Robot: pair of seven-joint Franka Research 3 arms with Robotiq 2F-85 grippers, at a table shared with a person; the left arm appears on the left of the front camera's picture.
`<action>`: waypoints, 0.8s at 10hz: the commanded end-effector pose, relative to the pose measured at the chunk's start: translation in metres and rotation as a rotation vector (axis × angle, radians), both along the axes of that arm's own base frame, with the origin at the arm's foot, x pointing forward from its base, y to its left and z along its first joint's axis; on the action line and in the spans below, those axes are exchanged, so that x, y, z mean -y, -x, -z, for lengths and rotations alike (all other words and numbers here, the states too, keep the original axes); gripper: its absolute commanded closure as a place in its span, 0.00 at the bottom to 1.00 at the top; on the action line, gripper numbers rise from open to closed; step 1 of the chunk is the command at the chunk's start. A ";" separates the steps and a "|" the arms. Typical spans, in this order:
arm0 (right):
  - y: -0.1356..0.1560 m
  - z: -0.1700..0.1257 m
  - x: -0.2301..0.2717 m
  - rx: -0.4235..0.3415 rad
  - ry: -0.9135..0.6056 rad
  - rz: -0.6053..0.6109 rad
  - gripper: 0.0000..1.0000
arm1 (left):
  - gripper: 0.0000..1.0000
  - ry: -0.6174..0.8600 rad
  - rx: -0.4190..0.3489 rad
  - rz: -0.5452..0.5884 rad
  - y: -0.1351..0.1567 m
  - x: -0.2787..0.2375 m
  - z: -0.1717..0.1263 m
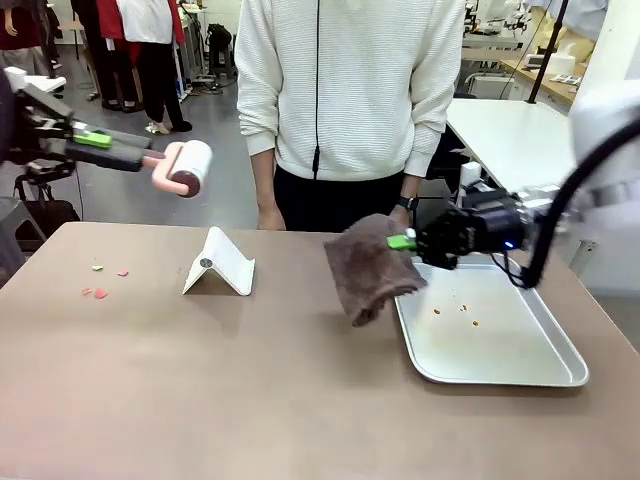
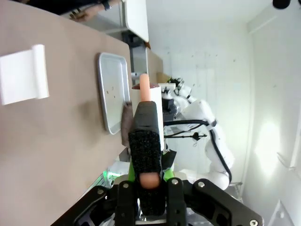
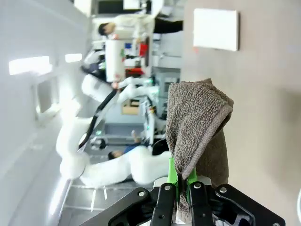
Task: Clean the surface of the table.
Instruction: Hold the Lint Roller with your left hand and the towel with your right hand.
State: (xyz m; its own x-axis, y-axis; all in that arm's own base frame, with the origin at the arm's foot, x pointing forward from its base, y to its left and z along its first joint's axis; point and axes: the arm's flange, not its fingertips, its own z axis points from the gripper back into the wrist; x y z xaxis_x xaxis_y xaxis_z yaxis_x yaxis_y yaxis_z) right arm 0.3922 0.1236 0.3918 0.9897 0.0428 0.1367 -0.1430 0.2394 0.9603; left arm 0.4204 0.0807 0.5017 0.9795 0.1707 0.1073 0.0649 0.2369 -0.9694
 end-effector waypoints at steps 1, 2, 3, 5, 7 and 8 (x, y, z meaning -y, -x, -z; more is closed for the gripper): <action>0.028 -0.013 0.051 0.039 -0.080 -0.009 1.00 | 0.83 0.022 0.056 -0.005 0.042 -0.038 0.004; 0.041 -0.017 0.080 0.006 -0.111 0.045 1.00 | 0.83 0.034 0.109 0.030 0.066 -0.060 0.010; 0.053 -0.020 0.110 -0.028 -0.154 0.143 1.00 | 0.83 0.060 0.149 0.058 0.090 -0.076 0.020; 0.075 -0.022 0.163 -0.114 -0.270 0.349 1.00 | 0.83 0.063 0.124 -0.004 0.126 -0.067 0.051; 0.101 -0.024 0.200 -0.159 -0.328 0.446 1.00 | 0.83 0.128 0.117 -0.050 0.144 -0.087 0.080; 0.117 -0.023 0.220 -0.153 -0.356 0.473 1.00 | 0.83 0.180 0.076 -0.087 0.143 -0.104 0.094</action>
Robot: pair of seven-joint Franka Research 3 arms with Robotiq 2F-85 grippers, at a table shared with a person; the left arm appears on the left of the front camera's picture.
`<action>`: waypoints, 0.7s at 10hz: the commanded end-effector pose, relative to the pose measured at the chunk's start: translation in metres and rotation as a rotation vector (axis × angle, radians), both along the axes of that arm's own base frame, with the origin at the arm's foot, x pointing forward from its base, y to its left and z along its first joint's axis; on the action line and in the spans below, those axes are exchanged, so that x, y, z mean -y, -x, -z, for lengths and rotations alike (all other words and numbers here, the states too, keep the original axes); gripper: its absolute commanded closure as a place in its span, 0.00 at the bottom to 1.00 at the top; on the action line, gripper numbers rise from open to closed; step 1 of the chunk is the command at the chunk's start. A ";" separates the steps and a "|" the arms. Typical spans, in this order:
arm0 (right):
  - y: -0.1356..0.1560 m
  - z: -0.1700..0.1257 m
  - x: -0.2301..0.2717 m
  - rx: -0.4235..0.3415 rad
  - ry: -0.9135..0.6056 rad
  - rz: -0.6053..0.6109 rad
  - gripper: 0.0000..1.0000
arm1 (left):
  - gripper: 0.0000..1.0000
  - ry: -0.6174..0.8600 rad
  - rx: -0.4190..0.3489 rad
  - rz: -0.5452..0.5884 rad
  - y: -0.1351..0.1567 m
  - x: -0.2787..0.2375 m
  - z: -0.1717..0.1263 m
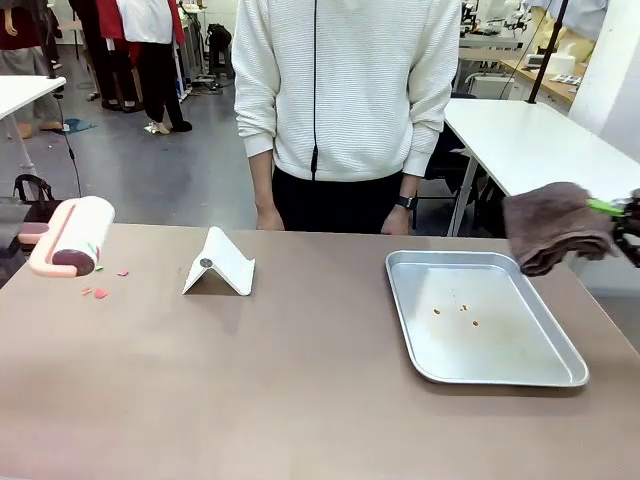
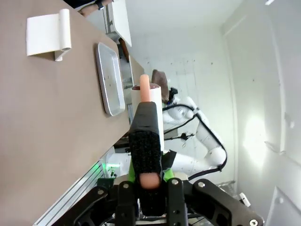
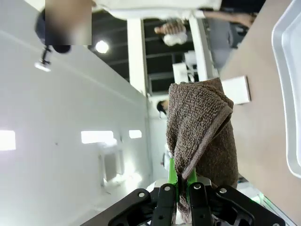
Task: Clean the surface of the table.
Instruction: Hold the Lint Roller with your left hand and the towel with your right hand.
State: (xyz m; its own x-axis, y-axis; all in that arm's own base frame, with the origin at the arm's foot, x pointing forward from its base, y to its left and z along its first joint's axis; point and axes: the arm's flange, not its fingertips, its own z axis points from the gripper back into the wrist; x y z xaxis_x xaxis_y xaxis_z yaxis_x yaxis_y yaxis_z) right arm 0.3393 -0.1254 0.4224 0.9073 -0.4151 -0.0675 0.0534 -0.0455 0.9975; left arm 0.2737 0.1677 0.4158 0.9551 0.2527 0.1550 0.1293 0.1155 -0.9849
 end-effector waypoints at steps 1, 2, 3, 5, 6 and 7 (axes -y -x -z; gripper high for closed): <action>0.076 0.010 -0.022 0.026 -0.052 0.009 1.00 | 0.83 0.047 -0.053 -0.040 -0.010 -0.025 0.018; 0.084 0.014 -0.023 0.028 -0.031 0.012 1.00 | 0.83 0.056 -0.069 -0.039 -0.017 -0.027 0.024; 0.088 0.019 -0.025 0.023 -0.014 0.015 1.00 | 0.83 0.043 -0.078 -0.038 -0.025 -0.027 0.029; 0.022 -0.002 0.029 0.014 -0.035 0.030 1.00 | 0.83 0.040 -0.093 -0.043 -0.011 -0.024 0.033; 0.022 -0.002 0.029 0.014 -0.035 0.030 1.00 | 0.83 0.040 -0.093 -0.043 -0.011 -0.024 0.033; 0.022 -0.002 0.029 0.014 -0.035 0.030 1.00 | 0.83 0.040 -0.093 -0.043 -0.011 -0.024 0.033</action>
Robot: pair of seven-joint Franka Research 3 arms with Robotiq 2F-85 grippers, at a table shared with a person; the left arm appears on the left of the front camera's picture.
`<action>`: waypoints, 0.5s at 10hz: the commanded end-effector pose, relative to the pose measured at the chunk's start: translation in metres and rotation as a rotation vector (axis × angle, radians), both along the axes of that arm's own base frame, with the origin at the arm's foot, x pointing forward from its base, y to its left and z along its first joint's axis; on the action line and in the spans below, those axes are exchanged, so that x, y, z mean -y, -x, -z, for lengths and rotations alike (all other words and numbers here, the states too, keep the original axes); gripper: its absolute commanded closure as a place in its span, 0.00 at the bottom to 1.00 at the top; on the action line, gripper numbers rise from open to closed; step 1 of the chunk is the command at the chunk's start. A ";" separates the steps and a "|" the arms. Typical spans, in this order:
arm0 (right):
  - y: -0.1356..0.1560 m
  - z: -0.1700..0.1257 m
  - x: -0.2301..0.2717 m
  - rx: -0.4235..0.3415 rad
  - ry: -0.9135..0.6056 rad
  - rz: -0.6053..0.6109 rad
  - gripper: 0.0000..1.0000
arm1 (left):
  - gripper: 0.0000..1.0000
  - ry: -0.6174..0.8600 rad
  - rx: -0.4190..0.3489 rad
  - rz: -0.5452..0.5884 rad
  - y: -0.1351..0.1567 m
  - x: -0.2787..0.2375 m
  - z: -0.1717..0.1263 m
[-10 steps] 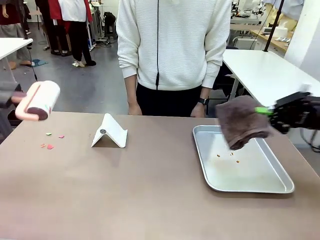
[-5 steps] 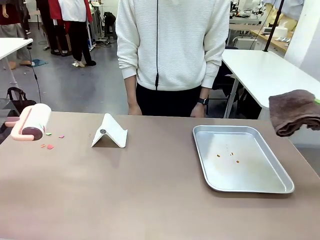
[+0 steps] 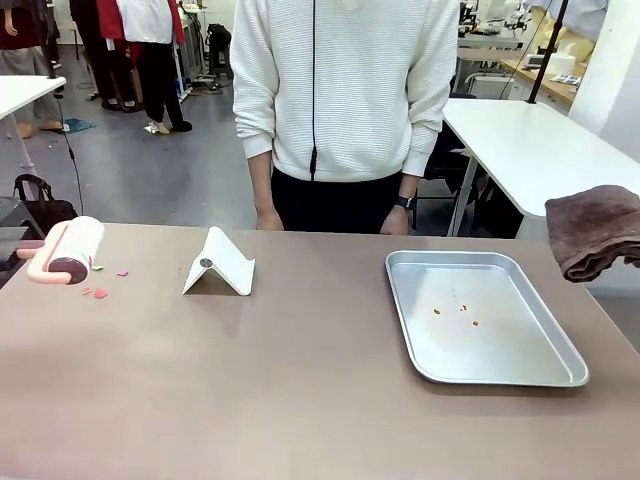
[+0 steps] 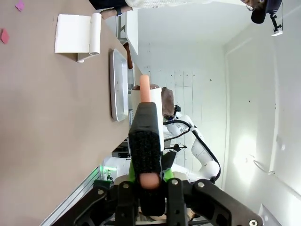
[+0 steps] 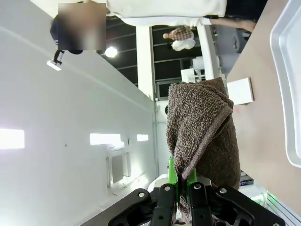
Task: Clean the surface of the table.
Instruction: Hold the Lint Roller with your left hand and the towel with your right hand.
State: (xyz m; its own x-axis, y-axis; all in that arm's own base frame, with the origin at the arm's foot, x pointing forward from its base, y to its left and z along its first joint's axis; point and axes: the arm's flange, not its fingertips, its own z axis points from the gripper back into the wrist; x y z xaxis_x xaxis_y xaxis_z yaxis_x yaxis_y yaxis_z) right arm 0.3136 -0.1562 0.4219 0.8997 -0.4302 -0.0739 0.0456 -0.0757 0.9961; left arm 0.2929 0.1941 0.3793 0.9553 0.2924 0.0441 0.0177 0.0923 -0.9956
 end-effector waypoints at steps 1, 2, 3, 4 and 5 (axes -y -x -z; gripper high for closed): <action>-0.004 -0.002 -0.002 0.007 -0.006 0.011 1.00 | 0.83 0.013 0.016 -0.006 0.008 0.003 -0.004; -0.004 -0.002 -0.002 0.007 -0.006 0.011 1.00 | 0.83 0.013 0.016 -0.006 0.008 0.003 -0.004; -0.004 -0.002 -0.002 0.007 -0.006 0.011 1.00 | 0.83 0.013 0.016 -0.006 0.008 0.003 -0.004; -0.004 -0.002 -0.002 0.007 -0.006 0.011 1.00 | 0.83 0.013 0.016 -0.006 0.008 0.003 -0.004; -0.004 -0.002 -0.002 0.007 -0.006 0.011 1.00 | 0.83 0.013 0.016 -0.006 0.008 0.003 -0.004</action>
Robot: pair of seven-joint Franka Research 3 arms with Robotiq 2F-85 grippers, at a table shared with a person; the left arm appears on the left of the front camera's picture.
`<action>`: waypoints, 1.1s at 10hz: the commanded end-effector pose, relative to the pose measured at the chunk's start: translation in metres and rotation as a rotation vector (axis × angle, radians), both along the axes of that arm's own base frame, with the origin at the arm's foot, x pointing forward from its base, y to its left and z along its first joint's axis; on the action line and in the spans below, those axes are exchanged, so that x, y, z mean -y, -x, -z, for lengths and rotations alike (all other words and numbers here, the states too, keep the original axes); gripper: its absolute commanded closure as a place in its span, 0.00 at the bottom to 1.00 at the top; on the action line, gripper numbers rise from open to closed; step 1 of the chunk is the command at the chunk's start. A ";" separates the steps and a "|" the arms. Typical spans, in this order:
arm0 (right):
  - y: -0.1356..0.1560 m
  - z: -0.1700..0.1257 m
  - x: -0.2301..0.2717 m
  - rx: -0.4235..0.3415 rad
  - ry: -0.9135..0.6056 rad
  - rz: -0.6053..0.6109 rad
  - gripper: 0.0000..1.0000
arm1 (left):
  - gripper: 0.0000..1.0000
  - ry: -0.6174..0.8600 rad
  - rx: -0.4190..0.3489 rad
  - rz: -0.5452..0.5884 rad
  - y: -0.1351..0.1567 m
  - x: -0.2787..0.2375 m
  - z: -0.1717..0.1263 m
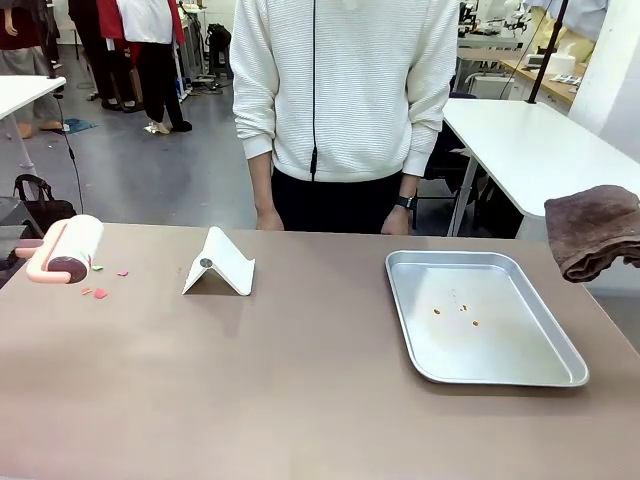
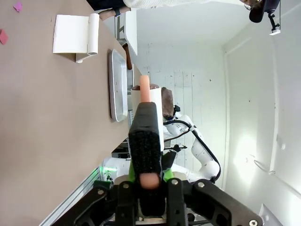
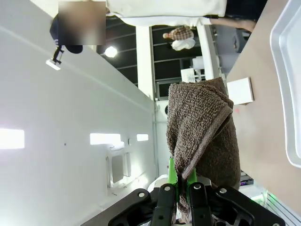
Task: Clean the surface of the table.
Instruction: If a person points to the right, clean the right side of the table with your right hand, and if they point to the left, clean the left side with your left hand.
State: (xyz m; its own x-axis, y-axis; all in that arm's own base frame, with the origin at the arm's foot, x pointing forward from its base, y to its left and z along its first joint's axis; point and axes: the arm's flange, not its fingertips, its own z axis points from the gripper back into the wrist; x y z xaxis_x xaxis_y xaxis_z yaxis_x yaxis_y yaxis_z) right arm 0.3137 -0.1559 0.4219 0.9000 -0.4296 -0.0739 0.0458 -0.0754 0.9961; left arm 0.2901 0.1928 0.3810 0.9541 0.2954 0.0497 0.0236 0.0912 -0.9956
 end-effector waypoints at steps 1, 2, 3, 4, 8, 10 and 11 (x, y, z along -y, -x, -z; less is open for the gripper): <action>-0.004 -0.002 -0.001 0.007 -0.006 0.012 1.00 | 0.83 0.012 0.010 -0.002 0.005 0.001 -0.002; -0.004 -0.002 -0.001 0.007 -0.006 0.012 1.00 | 0.83 0.012 0.010 -0.002 0.005 0.001 -0.002; -0.004 -0.002 -0.001 0.007 -0.006 0.012 1.00 | 0.83 0.012 0.010 -0.002 0.005 0.001 -0.002; -0.004 -0.002 -0.001 0.007 -0.006 0.012 1.00 | 0.83 0.012 0.010 -0.002 0.005 0.001 -0.002; -0.004 -0.002 -0.001 0.007 -0.006 0.012 1.00 | 0.83 0.012 0.010 -0.002 0.005 0.001 -0.002; -0.004 -0.002 -0.001 0.007 -0.006 0.012 1.00 | 0.83 0.012 0.010 -0.002 0.005 0.001 -0.002; -0.004 -0.002 -0.001 0.007 -0.006 0.012 1.00 | 0.83 0.012 0.010 -0.002 0.005 0.001 -0.002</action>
